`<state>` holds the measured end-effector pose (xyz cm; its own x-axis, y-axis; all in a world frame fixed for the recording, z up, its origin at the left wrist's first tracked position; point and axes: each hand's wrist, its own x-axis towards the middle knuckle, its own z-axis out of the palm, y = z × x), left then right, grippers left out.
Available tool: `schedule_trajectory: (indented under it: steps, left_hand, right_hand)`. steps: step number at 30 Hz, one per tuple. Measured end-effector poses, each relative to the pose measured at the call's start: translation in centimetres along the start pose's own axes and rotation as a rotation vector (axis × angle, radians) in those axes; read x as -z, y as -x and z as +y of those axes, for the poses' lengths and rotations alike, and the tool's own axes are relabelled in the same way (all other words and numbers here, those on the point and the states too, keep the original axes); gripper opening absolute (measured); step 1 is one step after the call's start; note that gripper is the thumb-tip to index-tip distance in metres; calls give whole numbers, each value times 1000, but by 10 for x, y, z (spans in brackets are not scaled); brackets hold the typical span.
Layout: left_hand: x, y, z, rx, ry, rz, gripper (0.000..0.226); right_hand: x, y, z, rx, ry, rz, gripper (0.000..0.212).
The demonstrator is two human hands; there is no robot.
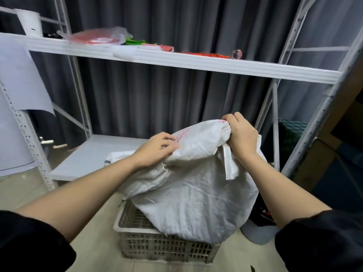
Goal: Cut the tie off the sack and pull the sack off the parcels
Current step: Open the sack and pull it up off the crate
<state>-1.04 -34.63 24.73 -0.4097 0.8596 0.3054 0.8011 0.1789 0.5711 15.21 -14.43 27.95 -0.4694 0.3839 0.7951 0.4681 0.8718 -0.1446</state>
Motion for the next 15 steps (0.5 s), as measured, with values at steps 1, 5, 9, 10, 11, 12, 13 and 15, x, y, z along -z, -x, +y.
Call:
schedule_trajectory:
  steps: [1,5,9,10,11,12,13,15]
  left_hand:
    - [-8,-1,0,99,115,-65,33]
    - [-29,-2,-15,230,-214,-245,122]
    - [-53,-4,-18,297,-498,-228,131]
    - [-59,-5,-18,311,-496,-219,130]
    - [-65,-5,-19,333,-477,-211,129]
    - [-70,-5,-21,358,-464,-203,127]
    - [-73,-5,-23,384,-469,-194,124]
    - [-75,-9,-27,411,-488,-143,110]
  right_hand:
    - [1,0,-1,8,0,-14,16]
    - [9,3,2,74,-13,-51,26]
    - [15,6,6,269,1,-168,23]
    - [16,7,8,353,42,-200,25]
    - [18,8,10,430,74,-243,28]
    - [20,8,12,486,85,-288,30]
    - [25,9,13,519,80,-345,31]
    - [36,11,16,559,81,-470,46]
